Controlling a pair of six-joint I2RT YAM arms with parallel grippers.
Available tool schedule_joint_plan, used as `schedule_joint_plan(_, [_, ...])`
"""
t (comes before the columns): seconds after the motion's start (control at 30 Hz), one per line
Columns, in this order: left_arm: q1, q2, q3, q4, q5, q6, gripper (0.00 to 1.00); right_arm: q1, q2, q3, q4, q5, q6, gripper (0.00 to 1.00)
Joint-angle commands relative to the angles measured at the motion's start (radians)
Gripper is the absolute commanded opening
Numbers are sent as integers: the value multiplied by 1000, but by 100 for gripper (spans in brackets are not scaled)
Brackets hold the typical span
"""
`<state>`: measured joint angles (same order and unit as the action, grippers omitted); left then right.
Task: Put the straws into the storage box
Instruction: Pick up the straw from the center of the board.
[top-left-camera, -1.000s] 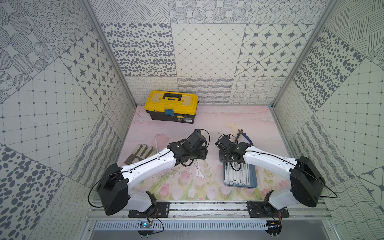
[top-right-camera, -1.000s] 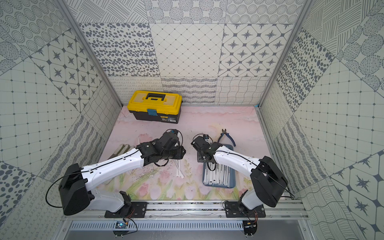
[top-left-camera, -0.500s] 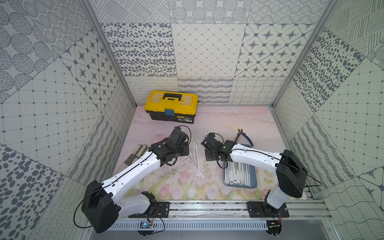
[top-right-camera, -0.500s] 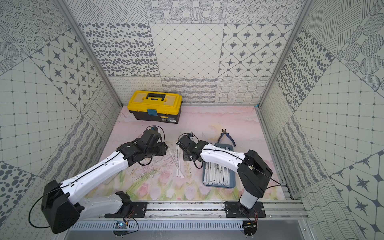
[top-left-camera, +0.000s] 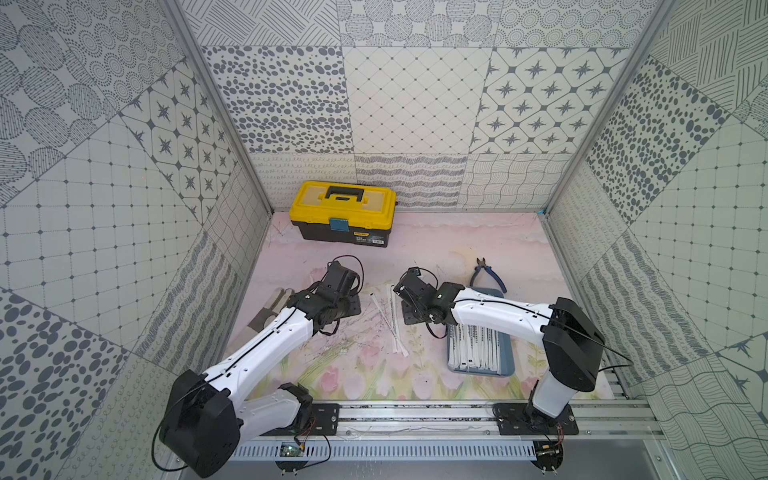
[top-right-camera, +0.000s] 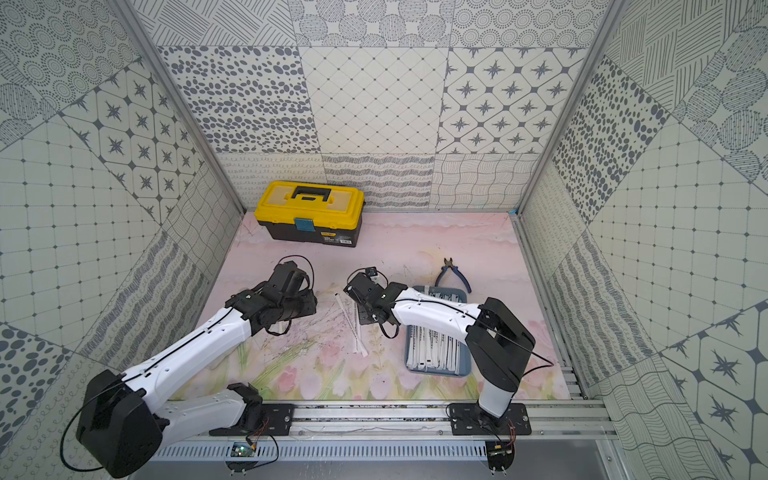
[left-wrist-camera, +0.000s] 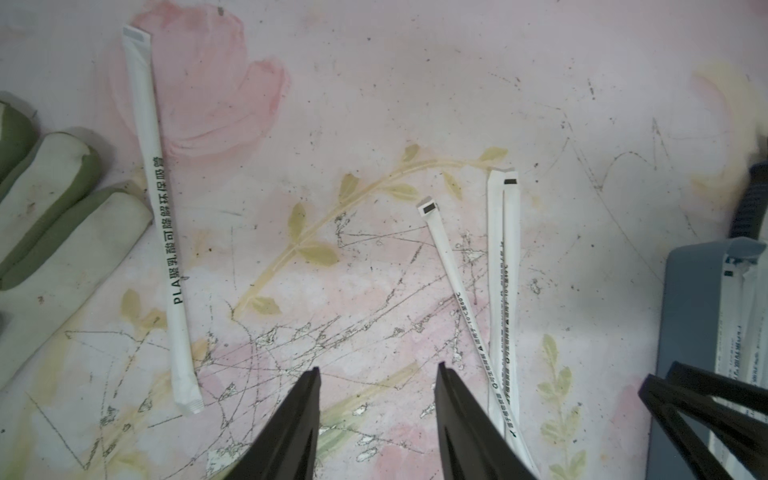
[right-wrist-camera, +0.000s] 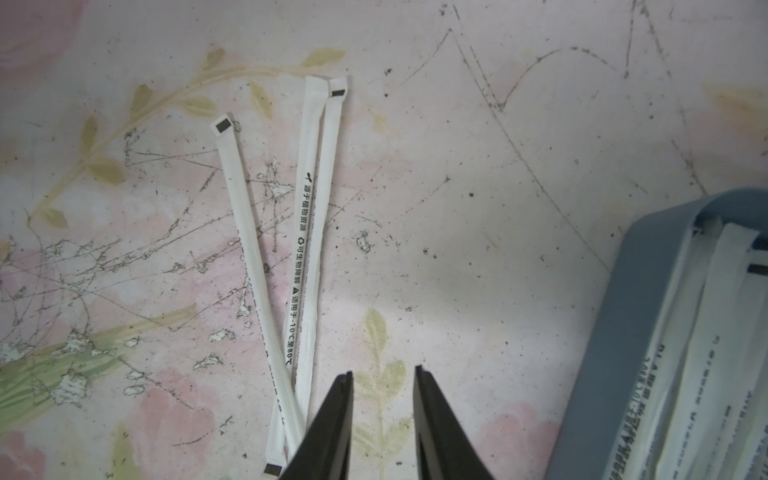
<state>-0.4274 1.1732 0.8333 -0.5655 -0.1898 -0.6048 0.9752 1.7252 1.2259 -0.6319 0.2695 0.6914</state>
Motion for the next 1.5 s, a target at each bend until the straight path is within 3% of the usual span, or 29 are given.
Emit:
schedule_joint_plan(0.0, [53, -21, -33, 4, 18, -46, 50, 8, 26, 19, -1, -34, -31, 25])
schedule_joint_plan(0.2, [73, -28, -58, 23, 44, -57, 50, 17, 151, 132, -28, -90, -42, 32])
schedule_joint_plan(0.43, [85, -56, -83, 47, 68, -53, 50, 61, 239, 220, -26, -118, -23, 27])
schedule_joint_plan(0.93, [88, -50, -95, 75, 113, -59, 50, 68, 400, 352, -107, -140, -35, 26])
schedule_joint_plan(1.2, [90, -52, -80, 70, 104, -47, 50, 69, 384, 346, -81, -147, -50, 13])
schedule_joint_plan(1.47, [89, -63, 3, 22, 73, 0, 50, 63, 226, 259, 11, -145, -59, 7])
